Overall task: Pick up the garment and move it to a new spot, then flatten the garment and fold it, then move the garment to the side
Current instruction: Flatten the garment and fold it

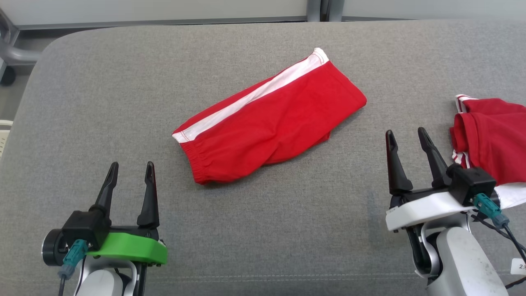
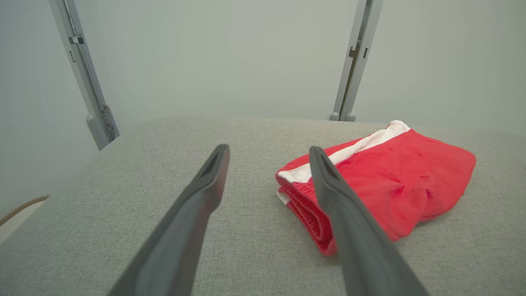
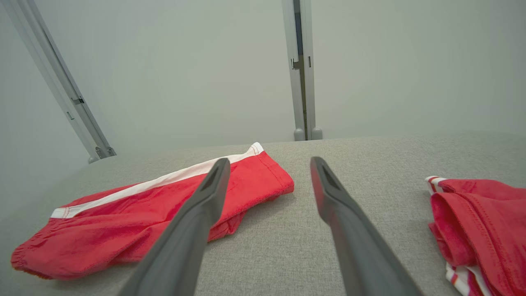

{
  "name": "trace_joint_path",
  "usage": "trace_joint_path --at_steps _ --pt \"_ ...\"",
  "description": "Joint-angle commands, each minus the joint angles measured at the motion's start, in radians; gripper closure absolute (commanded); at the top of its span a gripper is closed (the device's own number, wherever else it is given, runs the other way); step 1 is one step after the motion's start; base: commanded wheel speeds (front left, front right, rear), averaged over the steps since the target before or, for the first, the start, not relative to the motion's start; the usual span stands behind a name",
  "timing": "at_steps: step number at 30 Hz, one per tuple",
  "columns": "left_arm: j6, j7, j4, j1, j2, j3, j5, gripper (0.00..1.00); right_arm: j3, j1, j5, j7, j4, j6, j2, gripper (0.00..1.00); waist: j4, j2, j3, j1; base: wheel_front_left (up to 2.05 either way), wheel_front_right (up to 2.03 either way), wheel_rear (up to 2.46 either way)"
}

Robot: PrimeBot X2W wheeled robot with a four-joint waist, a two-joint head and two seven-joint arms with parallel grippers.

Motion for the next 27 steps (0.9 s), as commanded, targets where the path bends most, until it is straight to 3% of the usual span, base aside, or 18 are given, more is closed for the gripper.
trace_joint_path --at_steps 1,12,17,27 --pt "-0.007 -0.001 0.002 0.016 0.006 0.001 0.008 0.00 -0.004 0.020 -0.004 -0.003 -0.008 -0.001 0.002 0.00 -0.005 0.0000 -0.011 0.0001 0.00 0.00 0.00" --pt "-0.012 -0.001 0.015 0.010 -0.001 -0.013 0.000 0.00 -0.012 0.014 0.019 -0.003 0.030 -0.001 0.007 0.00 -0.001 0.0000 -0.020 0.0001 0.00 0.00 0.00" --pt "-0.018 0.003 0.004 -0.017 -0.010 -0.032 0.001 0.00 -0.019 -0.069 0.024 -0.003 0.118 -0.001 -0.034 0.00 0.029 0.0000 0.008 0.0001 0.00 0.00 0.00" --pt "-0.059 0.002 -0.005 -0.102 -0.055 -0.098 0.011 0.00 0.024 -0.372 0.103 0.080 0.426 -0.001 -0.177 0.00 0.152 0.0000 0.102 0.0001 0.00 0.00 0.00"
